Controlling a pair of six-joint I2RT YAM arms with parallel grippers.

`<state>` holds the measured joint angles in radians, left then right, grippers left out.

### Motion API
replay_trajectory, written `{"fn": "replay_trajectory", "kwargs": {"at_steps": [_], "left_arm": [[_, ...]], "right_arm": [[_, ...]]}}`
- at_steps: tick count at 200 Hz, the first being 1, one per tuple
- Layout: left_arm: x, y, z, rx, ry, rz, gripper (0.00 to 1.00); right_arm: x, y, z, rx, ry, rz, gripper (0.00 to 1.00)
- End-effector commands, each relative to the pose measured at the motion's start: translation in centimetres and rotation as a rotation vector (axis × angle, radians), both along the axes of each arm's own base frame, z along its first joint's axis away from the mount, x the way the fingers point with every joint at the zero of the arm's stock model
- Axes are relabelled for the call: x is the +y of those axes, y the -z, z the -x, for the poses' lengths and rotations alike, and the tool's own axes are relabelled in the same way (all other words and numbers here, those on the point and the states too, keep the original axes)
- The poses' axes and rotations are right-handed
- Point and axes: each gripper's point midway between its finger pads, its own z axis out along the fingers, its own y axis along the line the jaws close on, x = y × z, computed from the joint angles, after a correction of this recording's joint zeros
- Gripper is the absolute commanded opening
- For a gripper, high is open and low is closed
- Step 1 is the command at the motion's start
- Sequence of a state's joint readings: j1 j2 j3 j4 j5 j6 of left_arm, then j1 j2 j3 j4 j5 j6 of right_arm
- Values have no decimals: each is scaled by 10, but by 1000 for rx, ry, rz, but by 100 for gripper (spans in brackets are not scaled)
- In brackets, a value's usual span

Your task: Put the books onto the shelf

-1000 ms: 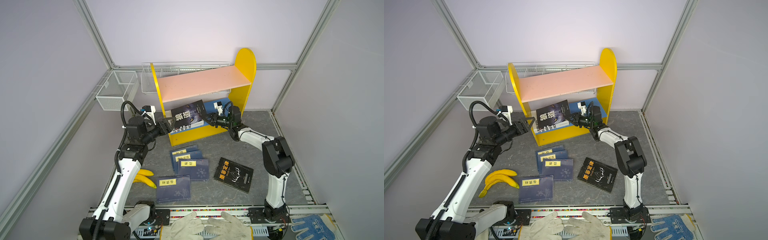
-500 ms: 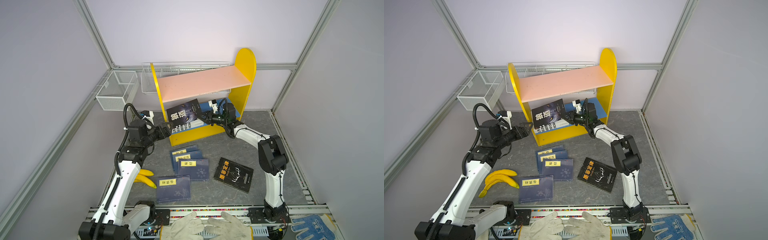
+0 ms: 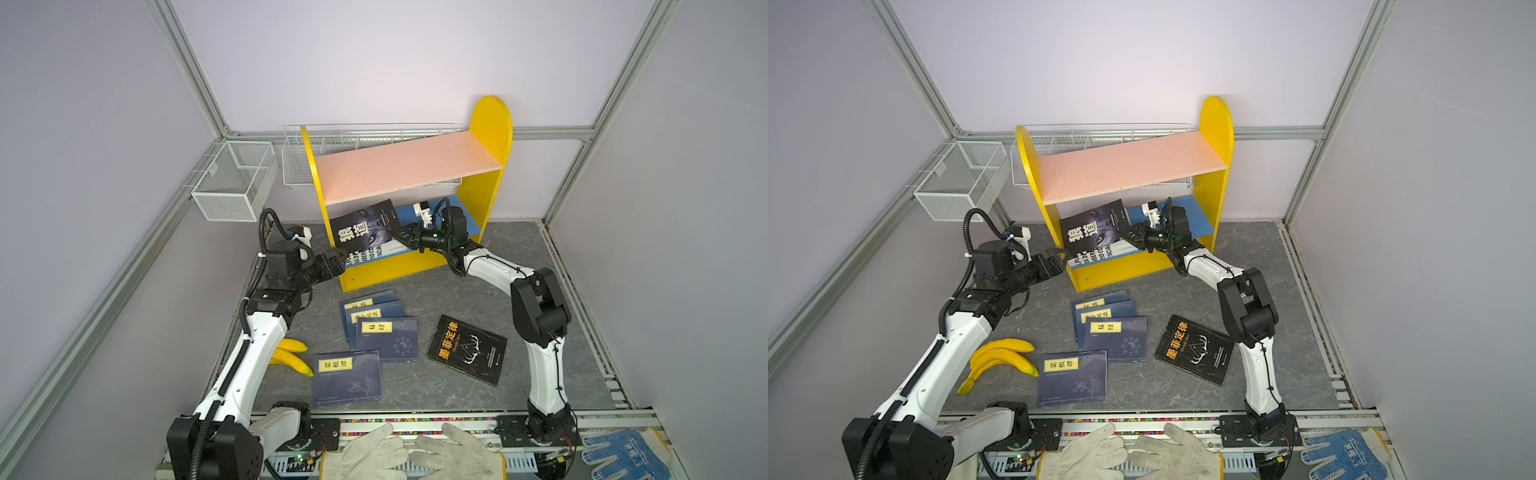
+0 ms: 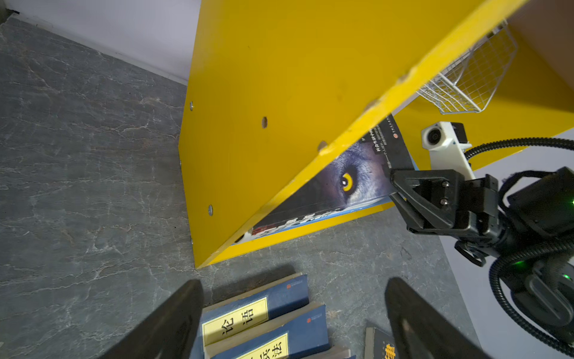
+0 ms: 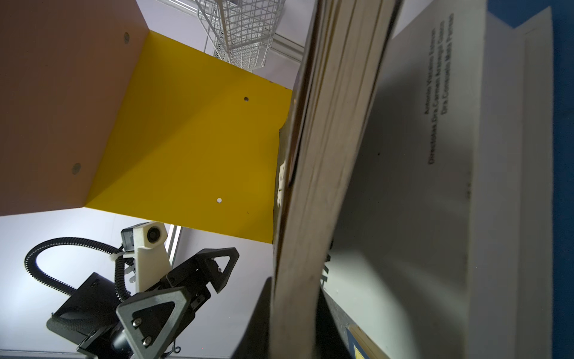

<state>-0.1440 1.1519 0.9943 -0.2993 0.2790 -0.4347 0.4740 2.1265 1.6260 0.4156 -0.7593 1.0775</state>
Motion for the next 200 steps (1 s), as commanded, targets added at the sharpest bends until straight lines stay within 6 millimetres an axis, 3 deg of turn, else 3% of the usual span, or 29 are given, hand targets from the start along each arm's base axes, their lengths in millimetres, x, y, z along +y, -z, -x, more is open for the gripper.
{"fn": "replay_trajectory", "kwargs": {"at_steps": [1, 79, 110, 164, 200], "left_arm": [[8, -1, -15, -30, -57, 1, 93], [8, 14, -58, -72, -184, 36, 97], [-1, 36, -69, -30, -193, 12, 97], [8, 84, -74, 83, -280, -38, 94], [14, 106, -69, 126, -312, -59, 93]], "right_arm": [[8, -5, 3, -36, -21, -7, 7], [12, 9, 10, -16, -49, 45, 7], [14, 13, 10, -12, -54, 65, 7], [10, 15, 8, -18, -34, 135, 8], [1, 18, 3, -37, 14, 228, 21]]}}
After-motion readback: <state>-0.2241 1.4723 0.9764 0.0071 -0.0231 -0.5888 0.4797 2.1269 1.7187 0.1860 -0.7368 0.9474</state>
